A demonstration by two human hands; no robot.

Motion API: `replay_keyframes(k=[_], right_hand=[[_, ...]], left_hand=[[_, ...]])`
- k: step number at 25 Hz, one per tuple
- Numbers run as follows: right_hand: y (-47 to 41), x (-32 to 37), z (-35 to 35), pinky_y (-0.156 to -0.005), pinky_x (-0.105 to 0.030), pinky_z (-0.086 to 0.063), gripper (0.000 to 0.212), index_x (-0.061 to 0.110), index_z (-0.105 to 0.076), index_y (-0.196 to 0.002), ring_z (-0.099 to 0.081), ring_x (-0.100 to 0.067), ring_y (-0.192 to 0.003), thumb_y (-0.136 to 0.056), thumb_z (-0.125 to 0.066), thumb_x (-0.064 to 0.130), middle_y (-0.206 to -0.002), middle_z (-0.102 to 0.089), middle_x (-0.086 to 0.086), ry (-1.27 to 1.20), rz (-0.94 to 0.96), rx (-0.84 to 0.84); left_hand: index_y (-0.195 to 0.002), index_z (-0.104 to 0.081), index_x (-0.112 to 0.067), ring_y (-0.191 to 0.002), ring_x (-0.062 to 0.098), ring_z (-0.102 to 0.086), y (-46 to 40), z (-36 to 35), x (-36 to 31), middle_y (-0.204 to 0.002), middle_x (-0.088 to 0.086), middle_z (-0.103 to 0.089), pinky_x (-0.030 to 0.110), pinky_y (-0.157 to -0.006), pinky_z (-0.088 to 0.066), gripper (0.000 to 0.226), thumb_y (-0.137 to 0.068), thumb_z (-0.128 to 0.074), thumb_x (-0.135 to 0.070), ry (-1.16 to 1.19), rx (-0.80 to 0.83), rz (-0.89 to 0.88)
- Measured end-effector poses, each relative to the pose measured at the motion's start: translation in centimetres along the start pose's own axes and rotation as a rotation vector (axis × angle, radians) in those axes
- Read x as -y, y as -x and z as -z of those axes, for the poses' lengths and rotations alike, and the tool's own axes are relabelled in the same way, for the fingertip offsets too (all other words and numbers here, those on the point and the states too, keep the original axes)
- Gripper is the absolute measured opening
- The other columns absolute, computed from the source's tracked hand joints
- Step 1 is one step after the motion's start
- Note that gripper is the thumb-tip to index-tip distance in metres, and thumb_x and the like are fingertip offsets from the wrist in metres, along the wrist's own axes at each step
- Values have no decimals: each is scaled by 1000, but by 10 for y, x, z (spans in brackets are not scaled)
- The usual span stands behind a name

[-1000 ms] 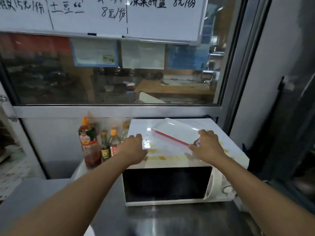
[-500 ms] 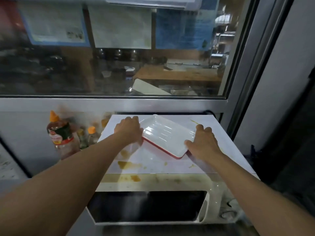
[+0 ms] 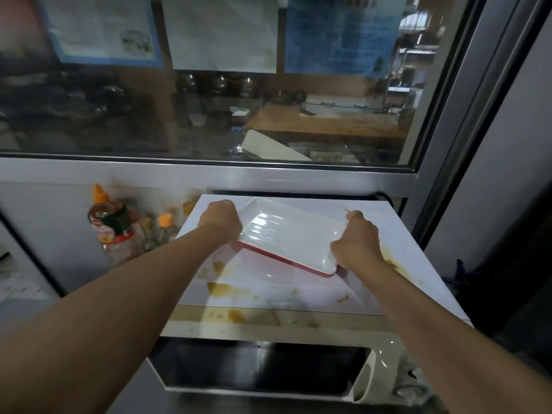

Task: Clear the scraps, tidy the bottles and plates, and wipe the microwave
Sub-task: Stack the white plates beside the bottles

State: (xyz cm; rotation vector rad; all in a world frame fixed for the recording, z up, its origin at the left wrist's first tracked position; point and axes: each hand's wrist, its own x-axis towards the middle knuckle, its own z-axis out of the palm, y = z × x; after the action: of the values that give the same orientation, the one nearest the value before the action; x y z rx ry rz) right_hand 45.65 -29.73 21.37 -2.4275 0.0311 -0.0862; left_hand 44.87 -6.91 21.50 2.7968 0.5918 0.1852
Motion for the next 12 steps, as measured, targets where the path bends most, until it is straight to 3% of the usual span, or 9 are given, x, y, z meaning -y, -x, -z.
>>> replay_keyframes(k=[5, 9, 12], right_hand=[[10, 27, -3, -71, -30, -42, 37, 1, -51, -113, -51, -29, -85, -77, -52, -5, -105, -57, -15, -77, 66, -52], [36, 62, -13, -57, -32, -38, 30, -3, -54, -105, -48, -32, -74, -76, -49, -9, -90, -55, -16, -90, 164, -22], [64, 91, -22, -49, -28, -28, 21, 4, -52, -93, -40, -26, -72, -76, -49, -8, -83, -49, -11, -63, 237, 0]], left_hand=[[-106, -61, -2, -107, 33, -58, 18, 21, 31, -110, 17, -64, 31, -78, -42, 25, -82, -57, -7, 23, -43, 72], [-108, -57, 1, -101, 34, -60, 45, 49, 77, -108, 18, -64, 35, -78, -49, 35, -76, -69, -9, 113, -50, 121], [-104, -61, 3, -100, 33, -61, 74, 72, 111, -105, 18, -66, 35, -82, -50, 35, -75, -71, -14, 79, -65, 134]])
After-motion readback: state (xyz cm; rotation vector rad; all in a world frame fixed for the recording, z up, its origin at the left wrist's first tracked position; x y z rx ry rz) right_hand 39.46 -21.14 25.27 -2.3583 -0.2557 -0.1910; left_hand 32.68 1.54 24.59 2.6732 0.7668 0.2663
